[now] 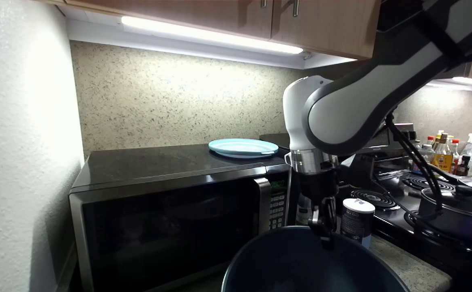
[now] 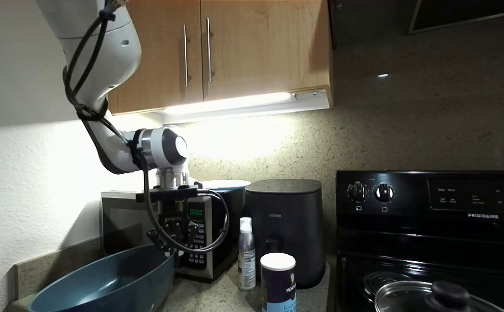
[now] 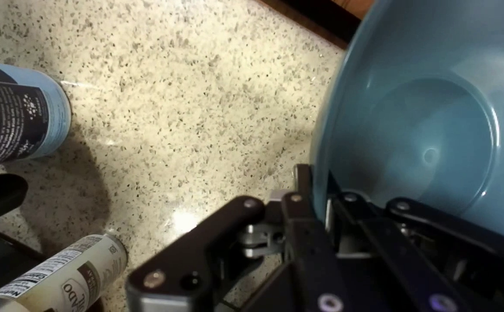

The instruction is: Put the bowl on top of the air fryer then place it back down on the counter.

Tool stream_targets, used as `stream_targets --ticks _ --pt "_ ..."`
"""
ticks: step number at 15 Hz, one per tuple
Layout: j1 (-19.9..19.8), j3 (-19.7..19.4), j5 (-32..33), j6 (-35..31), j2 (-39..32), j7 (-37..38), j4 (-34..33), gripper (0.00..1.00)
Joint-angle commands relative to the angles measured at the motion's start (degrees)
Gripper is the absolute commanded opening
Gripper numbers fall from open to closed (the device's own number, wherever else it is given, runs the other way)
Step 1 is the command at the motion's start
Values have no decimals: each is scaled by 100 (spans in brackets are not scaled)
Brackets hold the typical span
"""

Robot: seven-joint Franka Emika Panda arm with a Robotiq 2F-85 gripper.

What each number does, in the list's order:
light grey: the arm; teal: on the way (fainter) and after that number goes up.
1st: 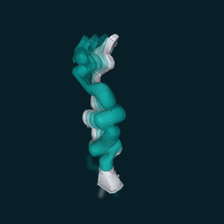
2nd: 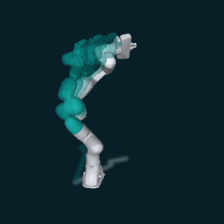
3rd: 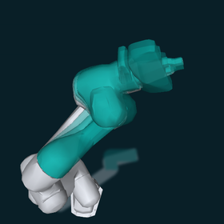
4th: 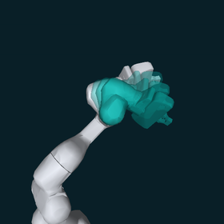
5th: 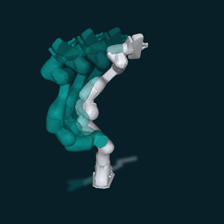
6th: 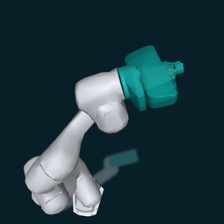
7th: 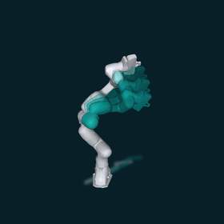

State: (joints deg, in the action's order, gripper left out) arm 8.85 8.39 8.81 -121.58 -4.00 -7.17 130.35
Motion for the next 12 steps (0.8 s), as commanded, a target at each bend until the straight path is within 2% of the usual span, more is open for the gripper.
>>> stream_targets --ticks 1,3,8,11,12 --pt "22 9 260 120 -285 2 -254 32" --pt "26 2 324 134 -352 9 -313 38" --pt "19 -10 356 141 -465 -8 -386 70" --pt "51 -19 424 214 -331 228 -342 90" --pt "9 -2 243 66 -435 37 -352 70"
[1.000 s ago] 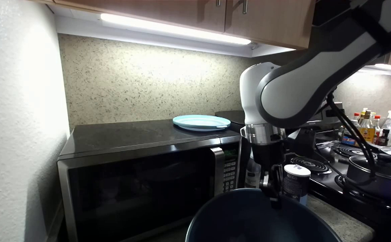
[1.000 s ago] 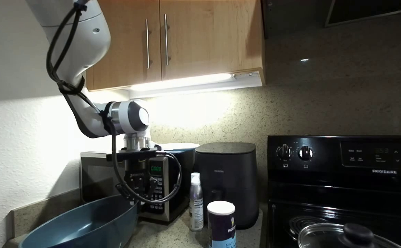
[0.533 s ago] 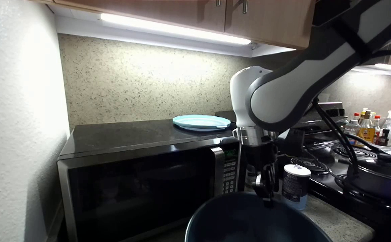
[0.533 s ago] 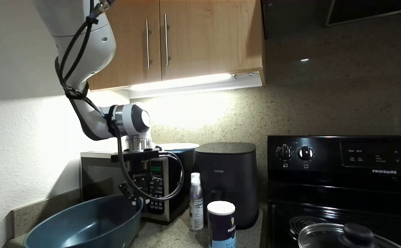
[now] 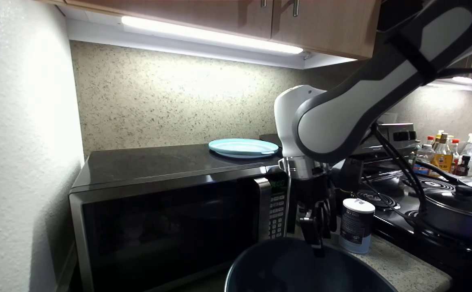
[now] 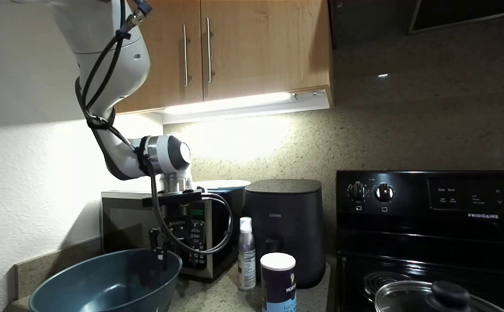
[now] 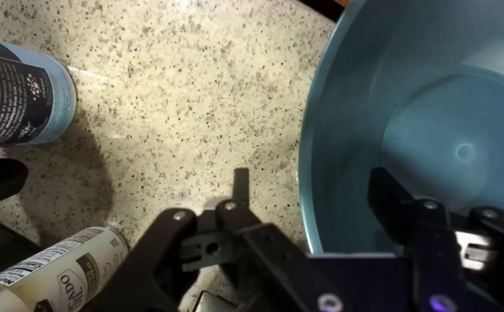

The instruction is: Put the bowl on top of the air fryer then place it back down on the counter.

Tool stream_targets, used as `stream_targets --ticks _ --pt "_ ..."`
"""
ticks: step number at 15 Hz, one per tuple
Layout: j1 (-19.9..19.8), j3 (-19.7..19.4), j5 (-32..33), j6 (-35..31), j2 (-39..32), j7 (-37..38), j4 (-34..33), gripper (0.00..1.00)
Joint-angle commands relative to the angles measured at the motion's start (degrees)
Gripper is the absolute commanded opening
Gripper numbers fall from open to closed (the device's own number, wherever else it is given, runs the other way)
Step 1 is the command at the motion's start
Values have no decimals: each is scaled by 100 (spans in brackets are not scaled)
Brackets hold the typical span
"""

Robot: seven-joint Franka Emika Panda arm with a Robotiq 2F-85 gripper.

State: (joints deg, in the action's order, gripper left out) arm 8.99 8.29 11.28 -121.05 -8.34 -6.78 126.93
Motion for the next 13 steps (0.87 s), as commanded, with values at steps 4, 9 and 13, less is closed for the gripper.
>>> stream_targets --ticks 4,9,13 --pt "-1 6 46 35 3 51 -31 90" --pt "-1 6 46 36 3 51 -31 90" --pt "-1 6 47 37 3 52 -31 90"
